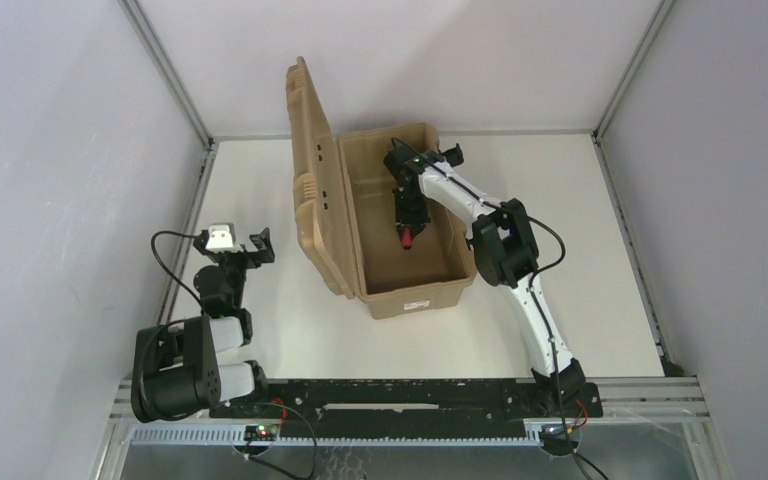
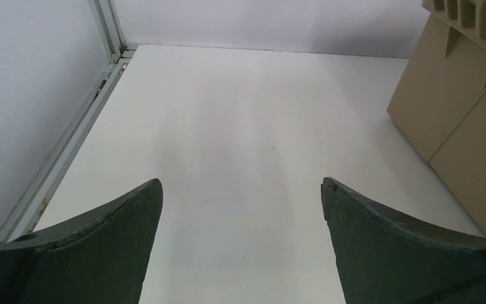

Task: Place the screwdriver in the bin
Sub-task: Place the screwdriver in the bin.

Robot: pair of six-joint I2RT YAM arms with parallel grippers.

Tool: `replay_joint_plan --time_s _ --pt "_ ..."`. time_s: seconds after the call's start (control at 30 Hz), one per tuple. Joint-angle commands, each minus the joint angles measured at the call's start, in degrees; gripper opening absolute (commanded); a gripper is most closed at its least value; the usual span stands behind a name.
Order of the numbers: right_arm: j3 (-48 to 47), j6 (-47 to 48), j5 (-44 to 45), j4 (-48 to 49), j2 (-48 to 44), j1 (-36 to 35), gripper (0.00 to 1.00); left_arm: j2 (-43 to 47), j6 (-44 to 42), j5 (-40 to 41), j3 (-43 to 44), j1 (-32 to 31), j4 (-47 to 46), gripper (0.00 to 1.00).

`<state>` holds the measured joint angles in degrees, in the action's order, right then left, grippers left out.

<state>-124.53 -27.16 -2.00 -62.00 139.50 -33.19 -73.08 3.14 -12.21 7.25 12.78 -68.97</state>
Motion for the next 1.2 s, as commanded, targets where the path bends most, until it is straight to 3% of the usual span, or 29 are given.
replay_joint_plan --time_s 0.0,0.23,0.53,1.17 --pt "-0.48 -0.43 -0.36 0.99 0.45 -0.58 0.24 0.25 0.60 -0.19 -0.91 0.10 -2.11 1.00" --pt "-0.73 -0.53 -0.74 0.87 0.77 -0.47 0.38 0.22 0.62 -0.19 -0.84 0.08 -2.05 1.00" --pt "-1.84 -0.62 -1.39 0.27 -0.52 -0.39 0.46 0.22 0.64 -0.26 -0.88 0.02 -2.10 1.00" --pt "-5.15 7.50 0.90 4.90 -17.07 -0.74 0.67 0.17 0.64 -0.22 -0.84 0.10 -2.05 1.00"
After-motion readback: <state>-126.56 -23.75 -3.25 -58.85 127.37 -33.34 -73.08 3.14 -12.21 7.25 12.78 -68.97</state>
